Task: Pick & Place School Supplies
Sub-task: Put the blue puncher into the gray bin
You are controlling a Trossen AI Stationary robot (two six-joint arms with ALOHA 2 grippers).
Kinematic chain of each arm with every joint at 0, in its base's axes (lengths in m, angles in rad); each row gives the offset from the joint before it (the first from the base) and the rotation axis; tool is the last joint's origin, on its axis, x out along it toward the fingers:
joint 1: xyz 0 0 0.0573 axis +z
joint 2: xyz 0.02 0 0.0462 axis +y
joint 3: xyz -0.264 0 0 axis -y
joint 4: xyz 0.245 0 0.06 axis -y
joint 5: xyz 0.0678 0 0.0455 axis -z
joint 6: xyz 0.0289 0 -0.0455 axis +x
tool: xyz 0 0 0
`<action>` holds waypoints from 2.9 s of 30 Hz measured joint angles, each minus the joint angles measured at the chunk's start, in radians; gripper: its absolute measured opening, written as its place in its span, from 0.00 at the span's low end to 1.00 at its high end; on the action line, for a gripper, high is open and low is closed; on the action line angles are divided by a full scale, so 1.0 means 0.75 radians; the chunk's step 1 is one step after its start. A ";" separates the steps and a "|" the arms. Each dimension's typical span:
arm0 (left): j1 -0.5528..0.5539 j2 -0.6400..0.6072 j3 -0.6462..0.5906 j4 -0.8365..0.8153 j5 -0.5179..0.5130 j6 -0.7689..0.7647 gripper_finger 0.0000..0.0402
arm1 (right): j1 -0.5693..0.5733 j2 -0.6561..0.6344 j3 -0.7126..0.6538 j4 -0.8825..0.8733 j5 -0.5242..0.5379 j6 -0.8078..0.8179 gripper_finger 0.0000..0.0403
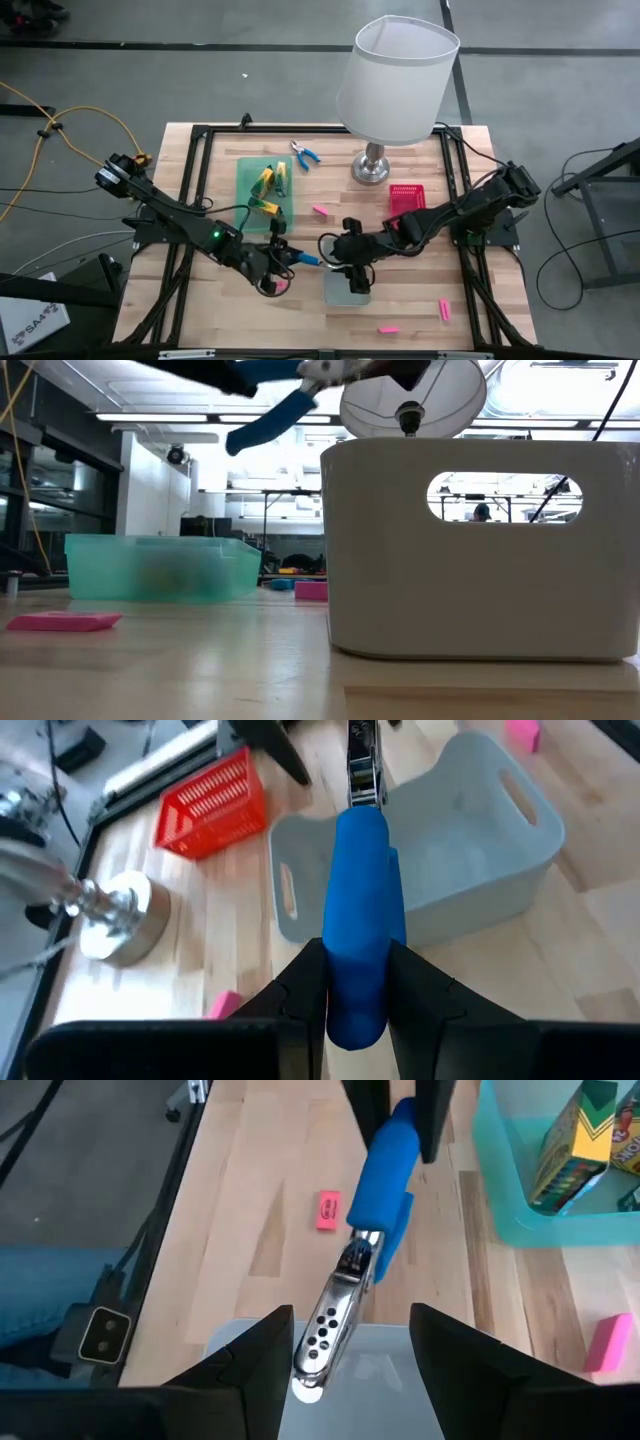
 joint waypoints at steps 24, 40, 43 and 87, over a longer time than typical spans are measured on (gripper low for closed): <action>0.015 0.000 0.000 0.124 -0.070 0.076 0.16 | -0.013 0.000 0.000 0.048 0.072 -0.044 0.48; 0.015 0.000 0.000 0.129 -0.070 0.061 0.16 | -0.017 0.001 0.000 0.043 0.089 -0.046 0.20; 0.015 0.000 0.000 0.129 -0.070 0.055 0.16 | -0.017 0.001 0.000 0.039 0.091 -0.046 0.16; 0.015 0.000 0.000 0.154 -0.055 0.003 0.37 | -0.015 0.001 0.001 0.048 0.040 -0.043 0.13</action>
